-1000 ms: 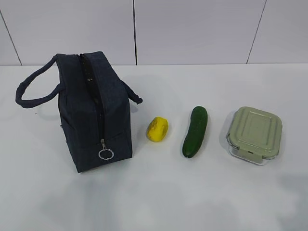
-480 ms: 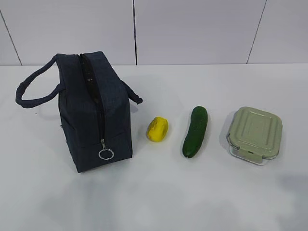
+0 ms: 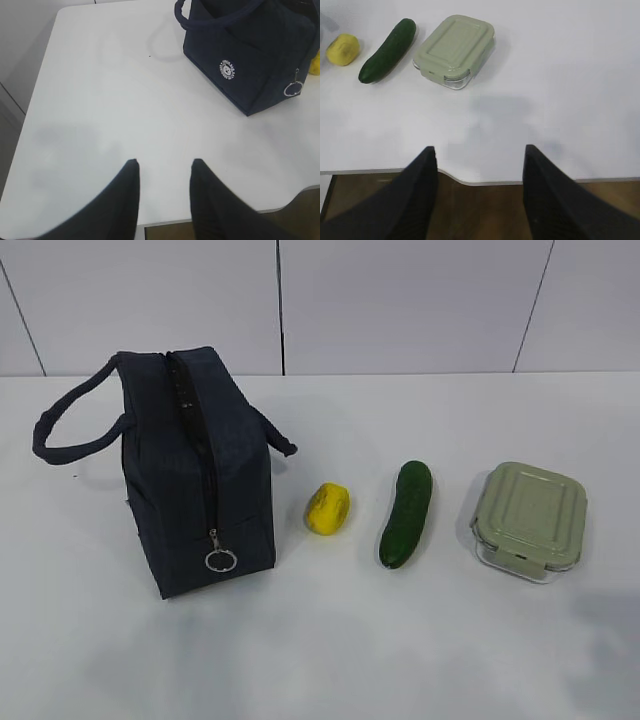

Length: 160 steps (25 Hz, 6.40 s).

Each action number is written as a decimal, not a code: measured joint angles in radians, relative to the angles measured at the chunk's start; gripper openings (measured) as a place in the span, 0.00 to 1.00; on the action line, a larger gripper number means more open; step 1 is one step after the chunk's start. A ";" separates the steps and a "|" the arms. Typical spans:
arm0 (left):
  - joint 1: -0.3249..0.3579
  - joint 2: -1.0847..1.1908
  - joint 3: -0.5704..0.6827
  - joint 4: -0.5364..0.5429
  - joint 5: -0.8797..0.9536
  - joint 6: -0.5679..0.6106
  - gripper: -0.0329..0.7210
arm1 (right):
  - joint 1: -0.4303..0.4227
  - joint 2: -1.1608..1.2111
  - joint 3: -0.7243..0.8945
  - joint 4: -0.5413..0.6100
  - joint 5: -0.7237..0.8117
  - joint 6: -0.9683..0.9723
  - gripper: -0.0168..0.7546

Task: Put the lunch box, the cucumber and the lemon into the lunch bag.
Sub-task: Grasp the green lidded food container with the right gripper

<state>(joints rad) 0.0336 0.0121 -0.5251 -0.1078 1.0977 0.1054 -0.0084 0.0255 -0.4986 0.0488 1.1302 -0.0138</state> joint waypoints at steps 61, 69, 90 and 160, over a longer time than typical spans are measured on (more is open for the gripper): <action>0.000 0.000 0.000 0.000 0.000 0.000 0.36 | -0.135 1.043 -0.039 1.377 -0.189 -0.972 0.56; 0.000 0.000 0.000 0.000 0.000 0.000 0.36 | -0.320 1.176 -0.047 1.434 0.021 -1.184 0.56; 0.000 0.000 0.000 -0.002 0.000 0.000 0.36 | -0.488 1.528 -0.093 1.515 0.032 -1.282 0.56; 0.000 0.000 0.000 -0.002 0.000 0.000 0.36 | -0.550 2.048 -0.348 1.461 0.023 -1.356 0.69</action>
<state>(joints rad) 0.0336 0.0121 -0.5251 -0.1096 1.0977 0.1054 -0.5586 2.0737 -0.8471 1.5095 1.1528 -1.3693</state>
